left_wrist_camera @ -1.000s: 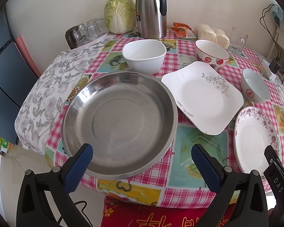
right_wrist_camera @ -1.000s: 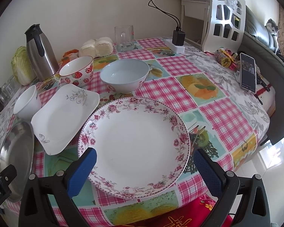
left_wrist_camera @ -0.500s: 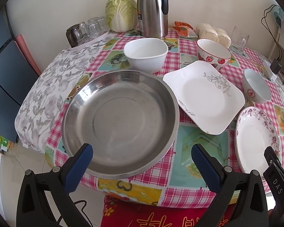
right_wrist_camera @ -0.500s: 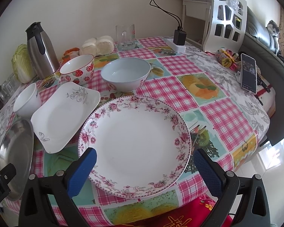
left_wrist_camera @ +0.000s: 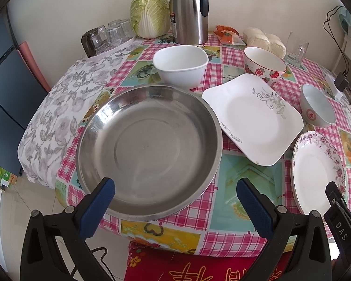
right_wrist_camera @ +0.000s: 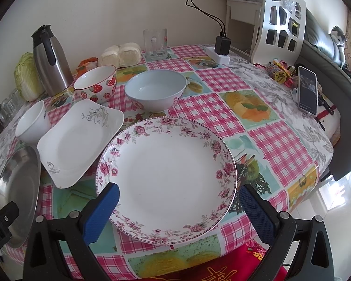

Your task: Organize plates and bowls

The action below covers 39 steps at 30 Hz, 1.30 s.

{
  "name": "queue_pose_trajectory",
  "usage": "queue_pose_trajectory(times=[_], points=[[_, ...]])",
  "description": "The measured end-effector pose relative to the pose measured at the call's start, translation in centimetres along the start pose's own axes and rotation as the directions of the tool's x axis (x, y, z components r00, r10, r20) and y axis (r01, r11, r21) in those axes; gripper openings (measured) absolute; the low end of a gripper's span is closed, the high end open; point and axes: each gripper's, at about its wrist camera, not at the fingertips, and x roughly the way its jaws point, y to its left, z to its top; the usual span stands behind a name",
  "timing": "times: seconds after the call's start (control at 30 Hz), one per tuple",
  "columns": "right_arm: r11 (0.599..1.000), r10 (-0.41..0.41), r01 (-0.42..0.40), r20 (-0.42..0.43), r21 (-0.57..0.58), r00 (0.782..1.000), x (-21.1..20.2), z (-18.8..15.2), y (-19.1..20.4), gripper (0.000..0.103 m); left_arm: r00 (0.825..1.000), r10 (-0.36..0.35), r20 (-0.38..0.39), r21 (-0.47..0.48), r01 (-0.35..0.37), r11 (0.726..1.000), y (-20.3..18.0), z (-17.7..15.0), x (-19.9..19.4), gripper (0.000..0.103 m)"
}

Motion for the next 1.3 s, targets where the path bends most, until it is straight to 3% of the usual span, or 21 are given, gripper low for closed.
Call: queue_pose_trajectory(times=[0.4, 0.83, 1.0, 1.17, 1.3], points=[[1.0, -0.006, 0.006, 0.0, -0.028, 1.0, 0.2, -0.2, 0.9, 0.103, 1.0, -0.005, -0.01, -0.024, 0.004, 1.0, 1.0, 0.3, 0.3, 0.103], [0.979, 0.134, -0.132, 0.004, -0.153, 0.991, 0.4, -1.4, 7.4, 0.103, 0.998, -0.009, 0.056, -0.238, 0.022, 0.971, 9.1, 0.6, 2.6, 0.103], [0.958, 0.217, -0.219, -0.029, -0.188, 0.976, 0.9, -2.2, 10.3, 0.103, 0.994, -0.009, 0.111, -0.32, 0.045, 0.946, 12.0, 0.4, 3.5, 0.103], [0.929, 0.293, -0.299, -0.058, -0.217, 0.954, 1.3, -2.9, 12.9, 0.097, 0.998, -0.036, 0.046, -0.355, 0.05, 0.934, 13.6, 0.6, 5.2, 0.103], [0.901, 0.36, -0.375, -0.105, -0.22, 0.927, 2.1, -3.2, 14.6, 0.09, 1.0, -0.008, 0.028, -0.386, 0.019, 0.922, 14.6, 0.4, 6.1, 0.103]])
